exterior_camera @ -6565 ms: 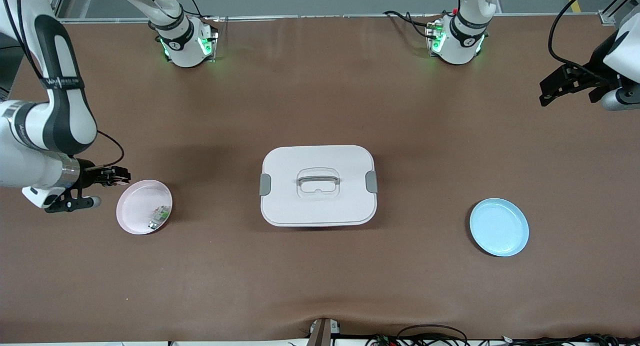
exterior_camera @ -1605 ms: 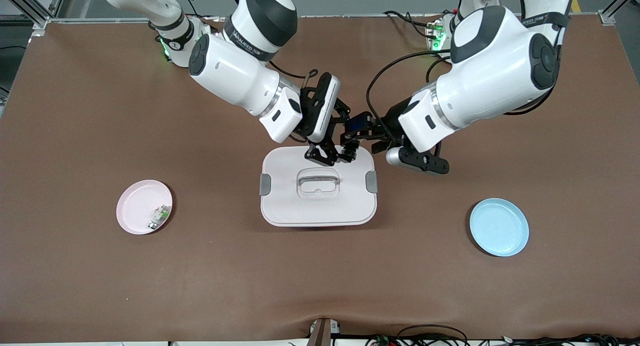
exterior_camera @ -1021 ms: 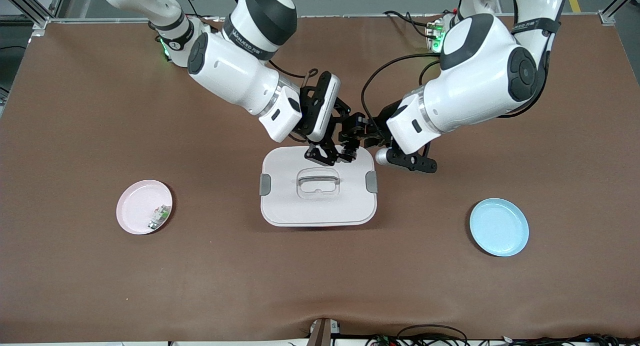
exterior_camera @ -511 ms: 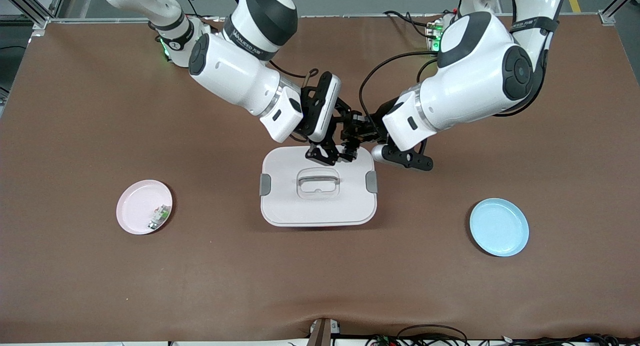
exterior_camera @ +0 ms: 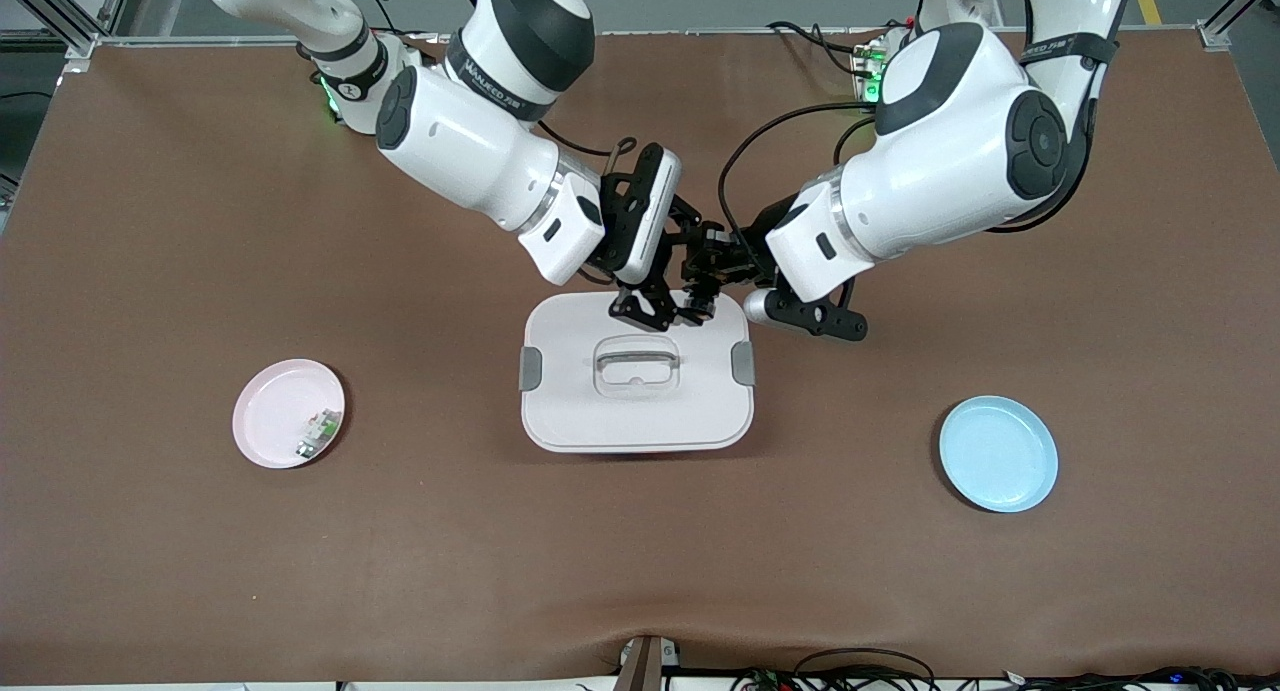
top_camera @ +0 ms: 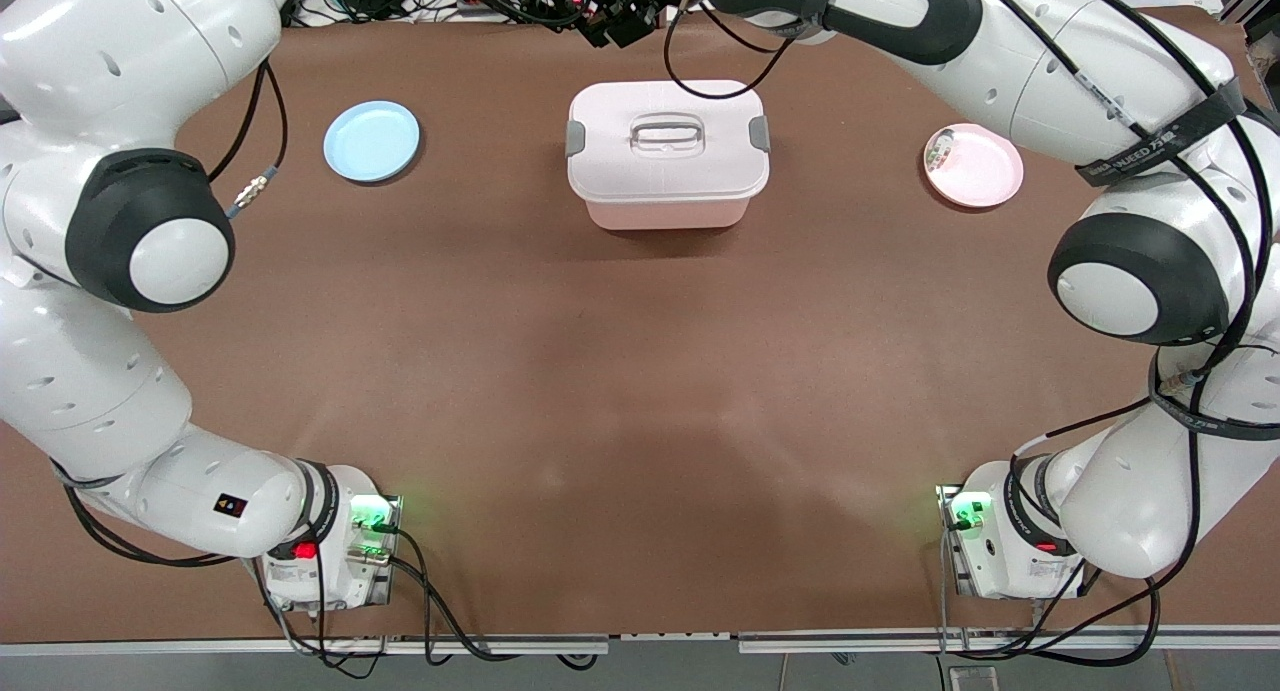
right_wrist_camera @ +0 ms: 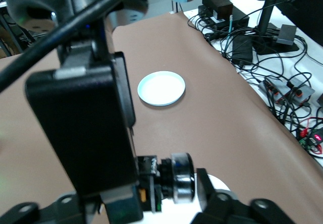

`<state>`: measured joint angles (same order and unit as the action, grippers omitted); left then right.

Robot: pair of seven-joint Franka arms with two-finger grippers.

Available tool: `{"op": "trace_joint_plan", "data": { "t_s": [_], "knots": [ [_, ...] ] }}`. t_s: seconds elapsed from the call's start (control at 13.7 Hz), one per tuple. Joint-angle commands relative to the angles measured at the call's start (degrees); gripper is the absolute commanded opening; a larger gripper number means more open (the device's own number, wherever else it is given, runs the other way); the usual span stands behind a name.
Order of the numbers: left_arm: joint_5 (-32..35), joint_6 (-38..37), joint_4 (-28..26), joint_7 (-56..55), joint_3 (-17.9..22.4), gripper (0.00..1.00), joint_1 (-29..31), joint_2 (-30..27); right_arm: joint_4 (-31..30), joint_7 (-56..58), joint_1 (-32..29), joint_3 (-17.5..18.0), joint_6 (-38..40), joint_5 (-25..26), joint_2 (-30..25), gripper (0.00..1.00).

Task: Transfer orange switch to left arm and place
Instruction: 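Grasp the switch with the left gripper and open the right gripper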

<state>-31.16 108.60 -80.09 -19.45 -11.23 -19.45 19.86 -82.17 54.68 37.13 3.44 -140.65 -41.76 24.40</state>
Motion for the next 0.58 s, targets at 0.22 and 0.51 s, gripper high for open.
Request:
{"op": "trace_joint_plan", "data": {
  "t_s": [0.22, 0.51],
  "knots": [
    [0.5, -0.6, -0.6, -0.8, 0.5, 0.0, 0.5, -0.7, 0.9, -0.4, 1.0, -1.7, 0.3, -1.2, -0.1, 1.0],
    [6.9, -4.1, -1.0, -2.6, 0.9, 0.0, 4.5, -0.2, -2.1, -0.4, 0.1, -1.7, 1.2, -0.8, -0.4, 1.0]
  ]
}}
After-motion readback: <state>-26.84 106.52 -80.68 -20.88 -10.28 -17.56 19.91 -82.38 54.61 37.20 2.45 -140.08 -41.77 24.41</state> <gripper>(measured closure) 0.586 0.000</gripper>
